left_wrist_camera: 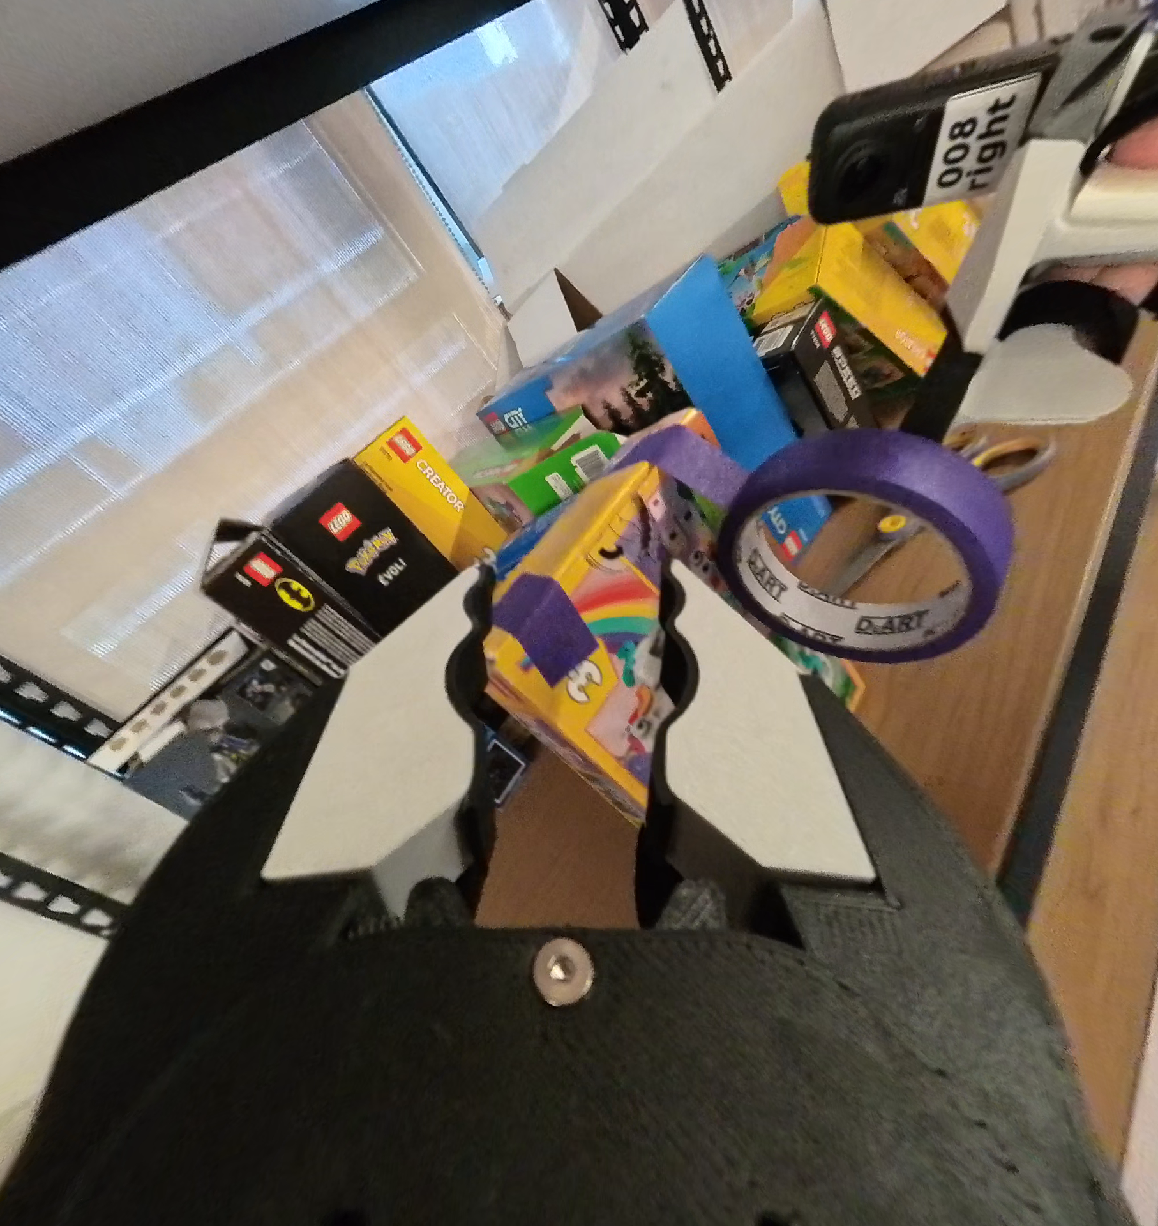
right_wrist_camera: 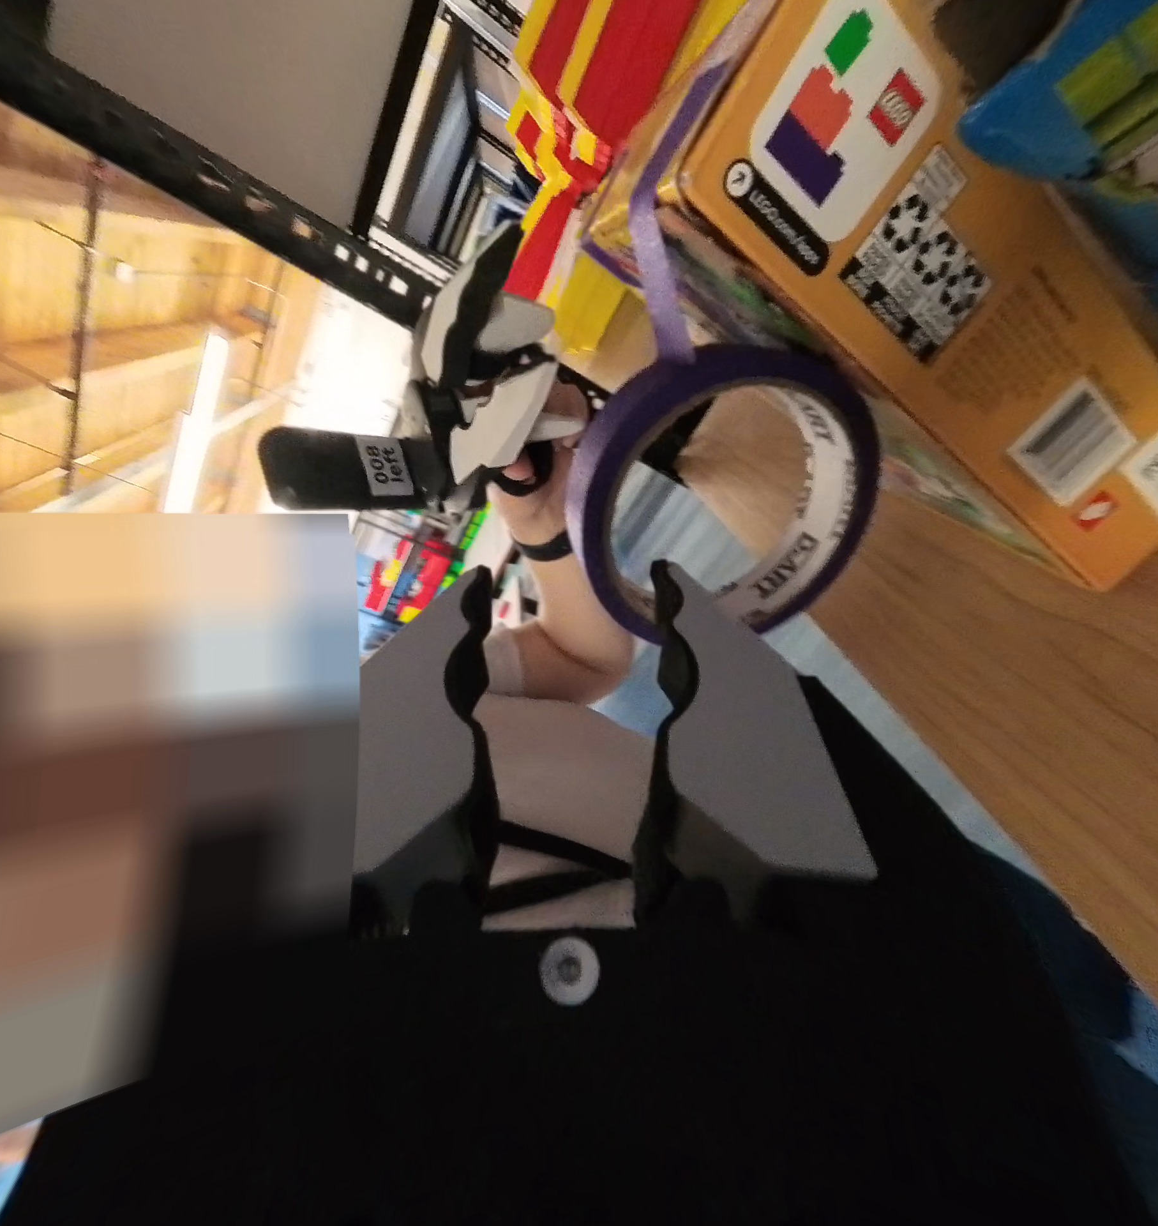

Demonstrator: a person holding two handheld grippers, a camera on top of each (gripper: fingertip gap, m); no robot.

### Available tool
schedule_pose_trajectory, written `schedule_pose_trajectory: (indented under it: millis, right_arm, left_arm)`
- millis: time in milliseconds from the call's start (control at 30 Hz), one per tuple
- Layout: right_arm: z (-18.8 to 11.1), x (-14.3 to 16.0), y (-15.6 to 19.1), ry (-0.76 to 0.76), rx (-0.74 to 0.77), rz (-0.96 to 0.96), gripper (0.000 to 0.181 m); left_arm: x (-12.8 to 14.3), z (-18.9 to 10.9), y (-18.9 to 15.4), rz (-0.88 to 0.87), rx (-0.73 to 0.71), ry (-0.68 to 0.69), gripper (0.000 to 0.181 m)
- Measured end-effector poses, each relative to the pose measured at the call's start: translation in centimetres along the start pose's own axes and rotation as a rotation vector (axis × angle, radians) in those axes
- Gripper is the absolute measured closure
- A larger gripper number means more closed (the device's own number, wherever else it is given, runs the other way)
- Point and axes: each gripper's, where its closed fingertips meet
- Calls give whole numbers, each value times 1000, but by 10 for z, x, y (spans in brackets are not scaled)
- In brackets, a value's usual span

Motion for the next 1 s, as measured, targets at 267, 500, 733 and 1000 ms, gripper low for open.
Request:
schedule_pose_trajectory:
  millis: [267, 500, 733, 1000]
  right_arm:
    - [-112, 4, -46, -186, 524, -800, 154]
    - [-191, 14, -141, 12, 759, -914, 148]
    - [-181, 24, -202, 379, 678, -826, 149]
    - [-189, 47, -192, 503, 551, -652, 159]
  left_arm:
    - [26, -43, -28, -175, 45, -79, 137]
    - [16, -52, -91, -440, 123, -131, 139]
    - [-15, -9, -176, -646, 79, -131, 141]
    - [-3, 78, -245, -1018, -83, -9, 153]
Point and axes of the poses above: each gripper's, where its closed fingertips meet, z out along the fingers, x out of its underside, y = z × x across the jaws, and after that the axes turned 3 degrees about y, right-handed
